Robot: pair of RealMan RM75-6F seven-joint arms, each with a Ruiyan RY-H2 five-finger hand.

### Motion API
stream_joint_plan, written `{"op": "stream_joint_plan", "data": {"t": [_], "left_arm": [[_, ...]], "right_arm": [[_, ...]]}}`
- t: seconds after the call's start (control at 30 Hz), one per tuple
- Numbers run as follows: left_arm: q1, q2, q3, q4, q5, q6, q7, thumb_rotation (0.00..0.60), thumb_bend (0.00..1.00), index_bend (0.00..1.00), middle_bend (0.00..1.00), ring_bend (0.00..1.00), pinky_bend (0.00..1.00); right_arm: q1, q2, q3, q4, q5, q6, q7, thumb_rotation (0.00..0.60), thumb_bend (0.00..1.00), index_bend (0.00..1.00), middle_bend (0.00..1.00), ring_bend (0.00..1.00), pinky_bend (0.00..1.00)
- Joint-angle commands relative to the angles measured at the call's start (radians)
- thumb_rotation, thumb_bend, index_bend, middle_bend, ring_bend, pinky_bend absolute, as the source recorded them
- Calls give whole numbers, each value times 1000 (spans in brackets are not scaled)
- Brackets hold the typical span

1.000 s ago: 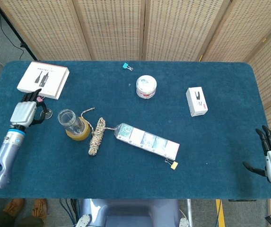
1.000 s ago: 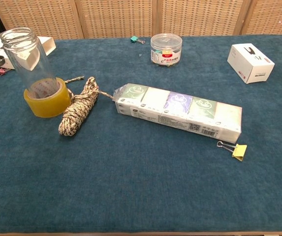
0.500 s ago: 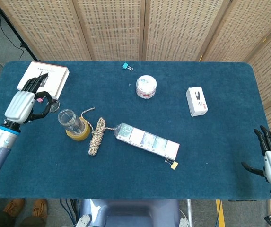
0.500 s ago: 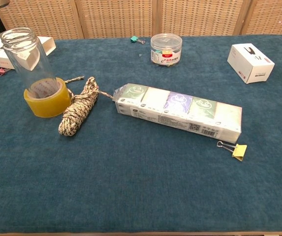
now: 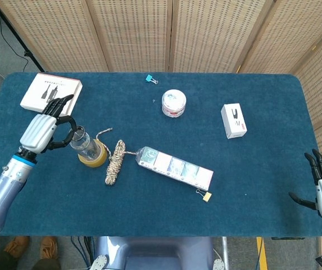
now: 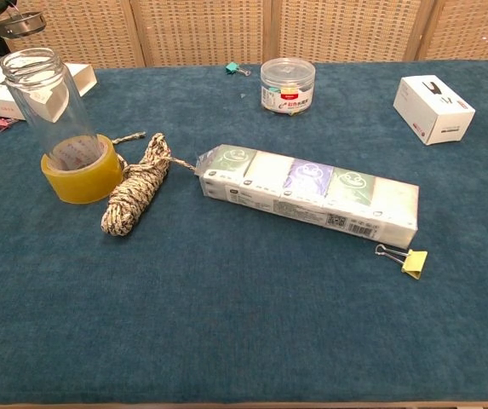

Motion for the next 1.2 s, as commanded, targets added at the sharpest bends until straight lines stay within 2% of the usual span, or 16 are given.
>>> {"op": "stream_joint_plan", "data": {"t": [0.03,0.27,0.97,1.03,1.2], "left_arm": [[4,-3,7,6,-3,2,0,600,503,647,0,0,0],[14,-7,25,9,-8,13,27,600,503,646,0,0,0],[-6,-47,27,31,-51,-15,54,600,501,633,0,0,0],[-7,-48,30,31,-51,-19,52,600,497,615,0,0,0],[-6,-49,35,34,-48,-20,47,600,492,475,0,0,0]], "right_arm": [[-1,1,0,-1,-1,1,0,600,0,0,0,0,0],[1,0,-1,0,-1,-2,-1,600,0,0,0,0,0],[-1,3,-2,-2,-1,-2,-1,600,0,0,0,0,0],[-1,3,-2,-2,0,-3,-2,600,0,0,0,0,0],[-1,3,-1,-3,0,-2,-2,600,0,0,0,0,0]]}}
